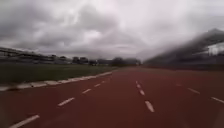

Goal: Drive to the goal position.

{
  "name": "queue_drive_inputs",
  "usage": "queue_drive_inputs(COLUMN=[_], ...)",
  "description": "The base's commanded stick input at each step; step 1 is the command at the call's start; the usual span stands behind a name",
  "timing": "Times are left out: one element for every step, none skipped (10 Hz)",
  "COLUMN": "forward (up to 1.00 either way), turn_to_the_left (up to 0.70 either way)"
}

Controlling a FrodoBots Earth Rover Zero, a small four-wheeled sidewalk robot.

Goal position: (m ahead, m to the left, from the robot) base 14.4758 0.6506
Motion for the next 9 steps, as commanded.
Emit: queue_drive_inputs(forward=[0.7, 0.7, 0.7, 0.7, 0.7, 0.7, 0.7, 0.7, 0.7], turn_to_the_left=[0.35, 0.0, 0.0, 0.0, 0.0, 0.21, 0.03, 0.15, 0.34])
